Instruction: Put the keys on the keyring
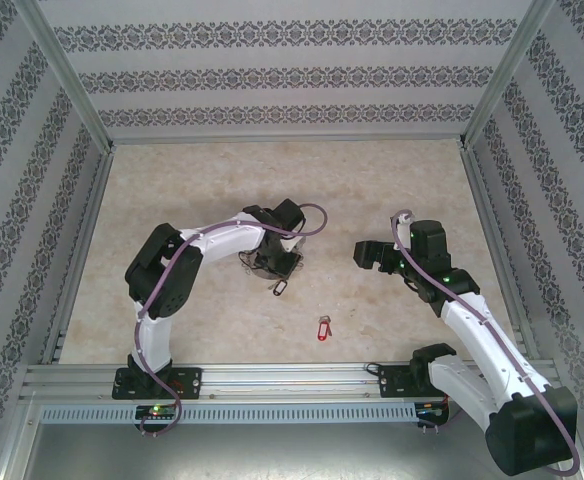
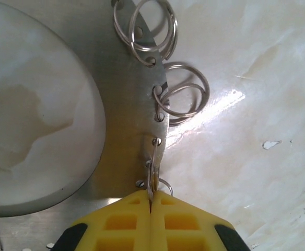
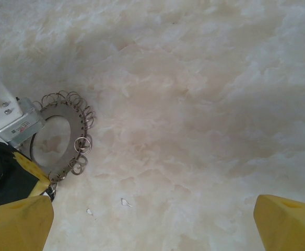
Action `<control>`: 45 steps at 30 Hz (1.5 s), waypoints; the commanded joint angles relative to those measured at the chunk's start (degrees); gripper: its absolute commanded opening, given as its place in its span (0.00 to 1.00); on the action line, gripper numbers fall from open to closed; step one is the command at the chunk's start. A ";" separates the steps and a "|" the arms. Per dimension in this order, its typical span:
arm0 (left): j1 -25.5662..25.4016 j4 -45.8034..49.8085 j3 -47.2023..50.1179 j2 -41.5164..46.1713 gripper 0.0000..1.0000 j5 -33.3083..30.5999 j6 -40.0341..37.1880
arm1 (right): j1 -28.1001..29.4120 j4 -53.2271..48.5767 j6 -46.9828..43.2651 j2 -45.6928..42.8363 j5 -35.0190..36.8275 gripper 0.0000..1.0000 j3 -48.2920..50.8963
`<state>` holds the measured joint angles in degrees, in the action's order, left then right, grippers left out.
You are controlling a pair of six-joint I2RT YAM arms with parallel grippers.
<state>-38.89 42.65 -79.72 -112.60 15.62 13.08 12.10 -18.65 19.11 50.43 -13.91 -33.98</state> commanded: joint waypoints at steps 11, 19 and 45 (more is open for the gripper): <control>0.57 9.38 -2.11 15.68 0.00 -4.41 -17.58 | 0.05 5.56 -1.86 -5.17 -4.13 0.96 0.48; 0.57 11.90 -3.41 22.38 0.00 -1.57 -26.79 | 4.36 12.34 -3.47 -5.28 -9.29 0.83 -0.18; -1.40 16.59 -11.51 32.37 0.00 14.73 -43.61 | 16.99 13.61 -25.97 3.25 -36.37 0.47 -14.06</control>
<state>-39.35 57.80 -89.52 -82.15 28.58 -26.92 28.38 -3.05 -2.66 52.16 -44.53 -45.30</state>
